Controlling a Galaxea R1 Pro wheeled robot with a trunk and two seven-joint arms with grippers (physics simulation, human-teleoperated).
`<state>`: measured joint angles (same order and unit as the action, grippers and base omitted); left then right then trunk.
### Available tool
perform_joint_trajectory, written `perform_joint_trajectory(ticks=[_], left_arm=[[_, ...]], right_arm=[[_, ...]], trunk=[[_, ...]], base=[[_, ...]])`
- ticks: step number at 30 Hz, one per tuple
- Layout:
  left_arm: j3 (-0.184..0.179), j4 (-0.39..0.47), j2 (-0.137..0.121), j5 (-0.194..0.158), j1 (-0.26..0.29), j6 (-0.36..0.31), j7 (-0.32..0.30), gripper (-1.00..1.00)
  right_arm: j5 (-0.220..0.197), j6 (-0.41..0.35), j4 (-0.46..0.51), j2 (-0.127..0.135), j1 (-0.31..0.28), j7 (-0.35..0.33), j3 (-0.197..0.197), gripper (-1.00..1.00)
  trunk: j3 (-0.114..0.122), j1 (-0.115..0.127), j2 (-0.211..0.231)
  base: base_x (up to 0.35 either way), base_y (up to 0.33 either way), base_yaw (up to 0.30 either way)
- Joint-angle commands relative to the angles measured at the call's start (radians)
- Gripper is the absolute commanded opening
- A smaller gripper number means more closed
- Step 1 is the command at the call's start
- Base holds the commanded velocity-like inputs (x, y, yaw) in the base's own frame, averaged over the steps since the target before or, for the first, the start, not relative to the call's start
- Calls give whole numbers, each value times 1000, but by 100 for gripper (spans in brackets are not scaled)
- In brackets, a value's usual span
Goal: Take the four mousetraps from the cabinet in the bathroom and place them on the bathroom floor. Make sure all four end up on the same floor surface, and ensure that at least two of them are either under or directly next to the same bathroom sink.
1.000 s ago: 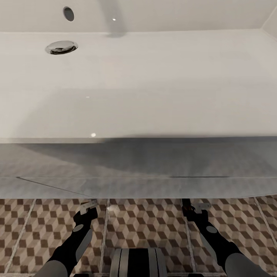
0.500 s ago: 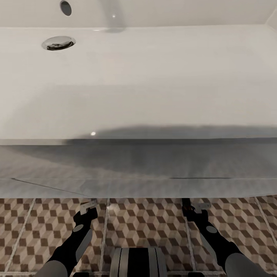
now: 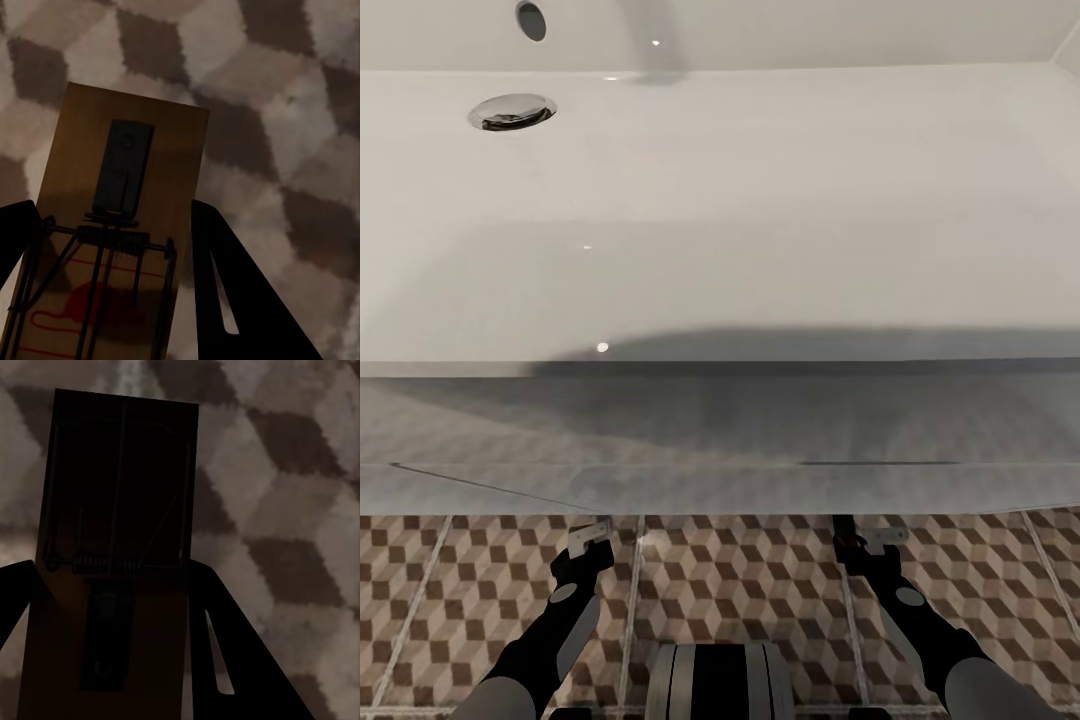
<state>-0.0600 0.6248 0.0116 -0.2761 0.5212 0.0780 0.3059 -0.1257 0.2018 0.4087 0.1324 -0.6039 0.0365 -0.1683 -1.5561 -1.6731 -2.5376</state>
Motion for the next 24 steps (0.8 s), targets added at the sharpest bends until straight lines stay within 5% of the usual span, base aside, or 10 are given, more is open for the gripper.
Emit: perform_joint_trajectory(ticks=[1, 24], left_arm=[[-6, 0, -1, -8, 0, 5, 4, -100], [-6, 0, -1, -8, 0, 5, 5, -100]], right_arm=[[-14, 4, -1, 1, -1, 0, -8, -100], [-13, 4, -1, 1, 0, 0, -9, -100]], trunk=[[0, 0, 0], [-16, -2, -1]], base=[[0, 0, 0], [0, 0, 0]])
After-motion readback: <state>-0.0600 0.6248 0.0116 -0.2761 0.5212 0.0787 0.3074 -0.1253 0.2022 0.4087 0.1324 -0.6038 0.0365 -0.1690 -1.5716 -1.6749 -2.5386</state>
